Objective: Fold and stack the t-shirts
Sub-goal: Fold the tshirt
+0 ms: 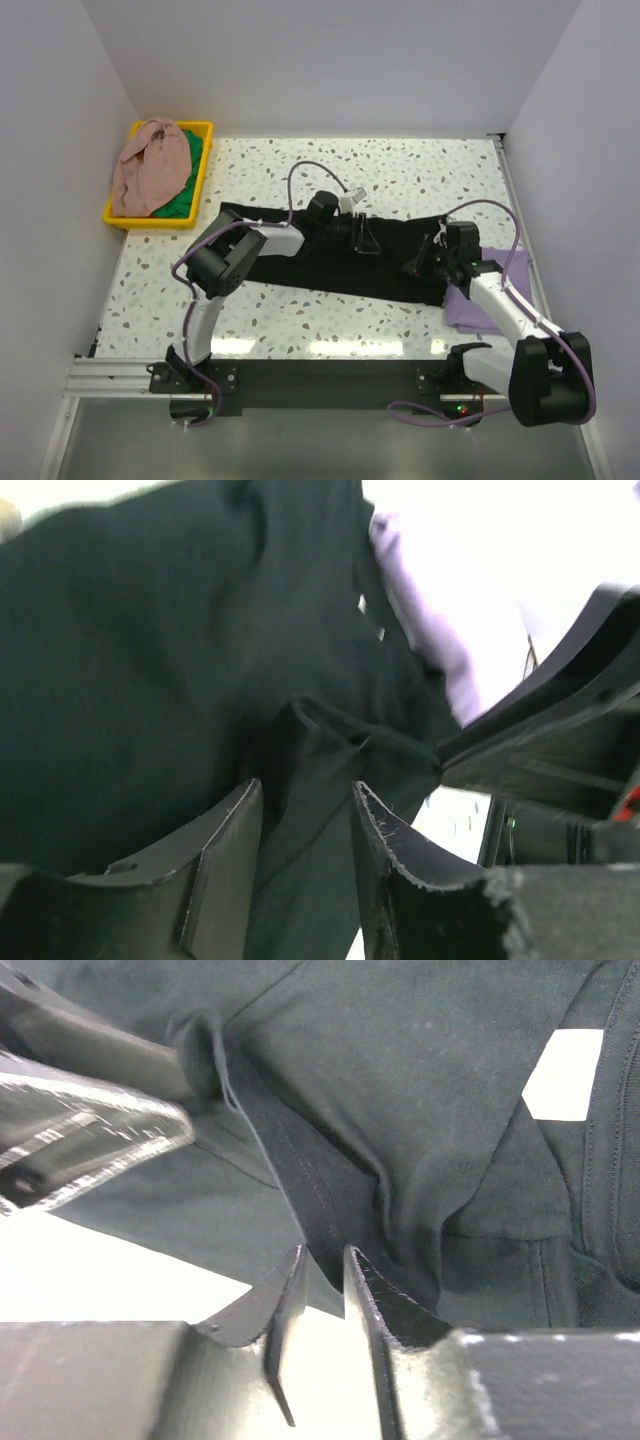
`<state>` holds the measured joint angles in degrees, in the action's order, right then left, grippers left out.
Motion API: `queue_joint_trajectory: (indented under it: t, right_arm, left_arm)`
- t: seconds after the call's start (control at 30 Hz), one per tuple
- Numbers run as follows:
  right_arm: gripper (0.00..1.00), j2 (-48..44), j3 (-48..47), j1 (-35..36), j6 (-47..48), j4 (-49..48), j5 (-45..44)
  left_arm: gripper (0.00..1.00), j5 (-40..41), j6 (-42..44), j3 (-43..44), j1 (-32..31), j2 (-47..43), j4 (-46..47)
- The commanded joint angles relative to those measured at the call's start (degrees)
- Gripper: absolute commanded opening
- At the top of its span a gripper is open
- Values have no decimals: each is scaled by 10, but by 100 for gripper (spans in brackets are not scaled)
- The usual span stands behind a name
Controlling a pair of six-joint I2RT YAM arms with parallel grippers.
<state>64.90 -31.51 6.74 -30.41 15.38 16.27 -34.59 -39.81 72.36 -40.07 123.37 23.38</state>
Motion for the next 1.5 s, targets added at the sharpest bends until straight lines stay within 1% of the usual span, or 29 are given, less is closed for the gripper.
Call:
queue_joint_trajectory:
  t: [0.0, 0.1, 0.17, 0.33, 0.5, 0.57, 0.6, 0.8, 0.9, 1.0, 1.17, 1.23, 1.27, 1.33, 1.47]
  right_arm:
    - [28, -31, 6, 2, 4, 3, 19]
    - [35, -52, 7, 1, -3, 14, 20]
    - [40, -65, 8, 1, -8, 20, 19]
    - [46, -87, 4, 2, -17, 40, -3]
    - [47, -62, -13, 1, -25, 18, -32]
    - [47, -31, -25, 1, -26, 8, -45]
    - [47, -16, -40, 2, -26, -2, -67]
    - [47, 90, -102, 1, -29, -36, -92]
    - [46, 135, -108, 9, -32, -56, -79]
    - [45, 152, -99, 36, -29, -62, -96]
    - [44, 144, -78, 111, -38, -67, -106]
    - [44, 118, -60, 123, -43, -58, -112]
    - [44, 106, -46, 133, -46, -52, -118]
    - [44, 70, -36, 135, -44, -40, -125]
    - [47, 52, -32, 135, -26, -13, -136]
  left_arm:
    - [43, -24, -1, -34, -4, -46, 59]
    - [40, -22, -2, -70, -4, -68, 72]
    - [40, -18, -2, -98, -4, -90, 81]
    - [40, 0, -2, -140, -4, -131, 88]
    - [39, 12, 0, -172, -2, -175, 83]
    - [39, 21, 3, -180, 0, -189, 74]
    - [39, 35, 4, -184, 2, -195, 68]
    - [39, 88, 3, -203, 16, -236, 33]
    - [39, 113, -1, -205, 32, -254, -2]
    - [39, 132, -5, -207, 48, -266, -31]
    - [39, 152, -17, -202, 68, -280, -76]
    - [38, 167, -13, -198, 75, -287, -107]
    - [38, 187, -11, -194, 80, -290, -119]
    - [38, 203, -9, -193, 84, -296, -154]
    - [39, 229, -15, -196, 105, -306, -181]
